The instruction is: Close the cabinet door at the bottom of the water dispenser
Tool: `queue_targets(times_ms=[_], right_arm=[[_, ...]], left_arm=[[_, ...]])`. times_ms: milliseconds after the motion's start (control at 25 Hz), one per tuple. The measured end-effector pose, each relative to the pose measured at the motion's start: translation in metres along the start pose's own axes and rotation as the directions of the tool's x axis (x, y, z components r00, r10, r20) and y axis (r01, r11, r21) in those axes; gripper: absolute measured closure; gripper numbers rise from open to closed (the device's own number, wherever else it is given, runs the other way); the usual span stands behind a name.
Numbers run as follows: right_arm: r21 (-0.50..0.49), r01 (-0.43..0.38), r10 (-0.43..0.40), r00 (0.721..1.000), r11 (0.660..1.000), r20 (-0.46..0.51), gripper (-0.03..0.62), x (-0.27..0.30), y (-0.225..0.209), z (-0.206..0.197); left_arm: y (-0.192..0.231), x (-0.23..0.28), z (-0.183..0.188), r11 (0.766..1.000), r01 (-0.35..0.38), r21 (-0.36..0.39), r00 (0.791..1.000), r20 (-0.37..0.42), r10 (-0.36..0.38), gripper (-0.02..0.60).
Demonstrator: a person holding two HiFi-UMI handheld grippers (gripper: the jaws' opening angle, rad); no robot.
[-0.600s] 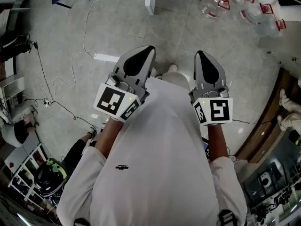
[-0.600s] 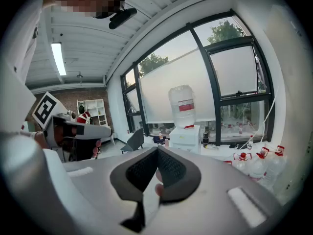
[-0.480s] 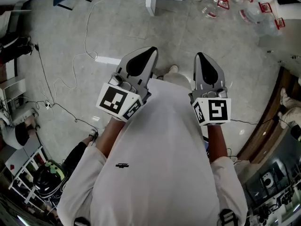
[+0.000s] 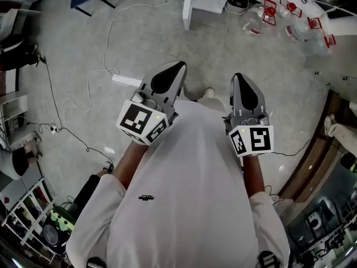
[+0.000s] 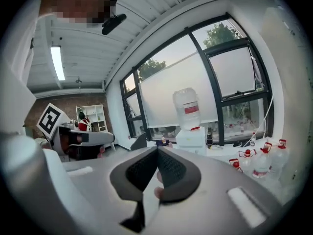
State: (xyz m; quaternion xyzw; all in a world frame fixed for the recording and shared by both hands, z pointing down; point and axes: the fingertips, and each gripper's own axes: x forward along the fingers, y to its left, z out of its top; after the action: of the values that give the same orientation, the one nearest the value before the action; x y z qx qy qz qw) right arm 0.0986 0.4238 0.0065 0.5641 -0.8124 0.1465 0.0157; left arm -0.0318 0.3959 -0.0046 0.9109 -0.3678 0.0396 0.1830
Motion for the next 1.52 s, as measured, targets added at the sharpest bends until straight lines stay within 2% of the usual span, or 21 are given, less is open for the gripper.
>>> queue_targets(times_ms=[240, 480, 800, 1160, 1520], right_arm=[[0.015, 0.042, -0.042, 0.999, 0.999, -0.014, 0.596, 0.025, 0.024, -0.006], [-0.024, 0.052, -0.053, 0.998, 0.998, -0.023, 0.595, 0.054, 0.06, -0.013], [-0.024, 0.05, -0.051, 0.997, 0.998, -0.057, 0.595, 0.082, 0.062, -0.02], [-0.001, 0.071, -0.071, 0.997, 0.998, -0.02, 0.596, 0.154, 0.003, 0.001], [0.0, -0.01, 0.01, 1.0, 1.0, 0.008, 0.596, 0.246, -0.072, 0.056]], left_arm=[[0.045, -0.029, 0.003, 1.0, -0.015, -0.026, 1.0, 0.006, 0.015, 0.578], [0.089, -0.051, -0.004, 0.999, 0.0, -0.038, 1.0, -0.014, -0.001, 0.578], [0.116, -0.037, -0.002, 0.998, 0.0, -0.057, 1.0, -0.022, -0.001, 0.578], [0.153, 0.036, 0.025, 0.999, -0.023, -0.038, 0.999, -0.036, 0.021, 0.578], [0.179, 0.143, 0.085, 0.997, -0.072, -0.012, 0.997, -0.023, 0.072, 0.578]])
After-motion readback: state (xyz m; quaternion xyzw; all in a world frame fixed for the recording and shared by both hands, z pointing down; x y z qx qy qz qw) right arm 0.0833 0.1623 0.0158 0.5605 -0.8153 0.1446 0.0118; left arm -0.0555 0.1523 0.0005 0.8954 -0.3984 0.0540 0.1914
